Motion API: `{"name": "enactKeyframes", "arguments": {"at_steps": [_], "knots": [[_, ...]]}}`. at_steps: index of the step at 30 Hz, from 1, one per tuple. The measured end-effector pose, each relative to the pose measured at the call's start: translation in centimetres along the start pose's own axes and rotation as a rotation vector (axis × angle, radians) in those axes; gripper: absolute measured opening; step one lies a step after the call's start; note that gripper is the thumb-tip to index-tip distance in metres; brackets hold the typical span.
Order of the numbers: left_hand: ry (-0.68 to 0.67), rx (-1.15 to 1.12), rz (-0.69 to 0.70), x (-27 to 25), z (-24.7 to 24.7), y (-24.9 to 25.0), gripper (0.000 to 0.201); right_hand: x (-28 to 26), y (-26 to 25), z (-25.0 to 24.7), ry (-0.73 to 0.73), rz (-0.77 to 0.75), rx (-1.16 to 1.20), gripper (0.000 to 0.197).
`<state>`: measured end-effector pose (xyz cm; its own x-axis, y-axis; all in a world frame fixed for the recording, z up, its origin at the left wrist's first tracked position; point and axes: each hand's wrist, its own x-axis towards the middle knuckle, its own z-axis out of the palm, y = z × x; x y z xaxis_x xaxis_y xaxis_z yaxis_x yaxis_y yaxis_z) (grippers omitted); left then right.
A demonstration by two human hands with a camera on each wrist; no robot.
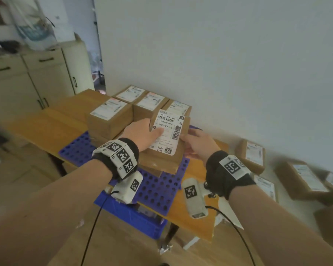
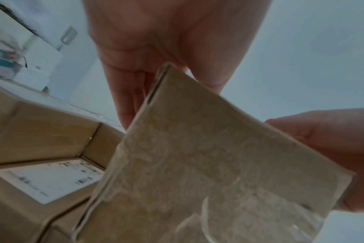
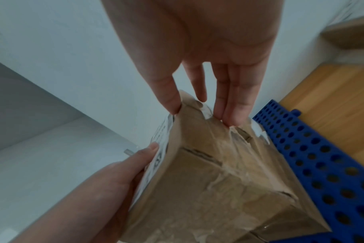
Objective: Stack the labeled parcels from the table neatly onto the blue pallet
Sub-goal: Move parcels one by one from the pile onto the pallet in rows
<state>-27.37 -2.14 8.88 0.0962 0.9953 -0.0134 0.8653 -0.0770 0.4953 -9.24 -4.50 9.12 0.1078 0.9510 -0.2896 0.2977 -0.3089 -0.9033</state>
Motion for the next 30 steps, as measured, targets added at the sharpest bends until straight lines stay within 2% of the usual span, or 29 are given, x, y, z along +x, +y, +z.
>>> {"name": "enactKeyframes", "arguments": {"at_steps": [5, 10, 14, 19, 27, 30], "knots": [[0.030, 0.052, -0.035, 3.3, -1.8, -3.1, 0.049, 4.3, -1.6, 3.1, -0.063, -0.009, 0.013, 0.043], [-0.020, 0.143, -0.069, 7.3, -3.9, -4.7, 0.050, 7.7, -3.5, 5.3, -0.079, 0.032, 0.030, 0.052], [-0.056, 0.115, -0.036, 9.8, -4.6, -6.2, 0.049, 9.1, -4.5, 6.4, -0.062, 0.045, 0.013, 0.054], [-0.054, 0.034, 0.058, 11.6, -4.8, -8.3, 0.049, 9.4, -5.4, 7.6, -0.015, 0.093, -0.003, 0.053], [-0.222, 0.019, 0.226, 14.3, -7.1, -11.7, 0.043, 9.0, -6.7, 11.7, 0.202, 0.184, 0.038, 0.054], [-0.263, 0.014, 0.273, 15.0, -7.4, -12.6, 0.032, 8.8, -6.8, 13.2, 0.266, 0.217, 0.052, 0.053]]}}
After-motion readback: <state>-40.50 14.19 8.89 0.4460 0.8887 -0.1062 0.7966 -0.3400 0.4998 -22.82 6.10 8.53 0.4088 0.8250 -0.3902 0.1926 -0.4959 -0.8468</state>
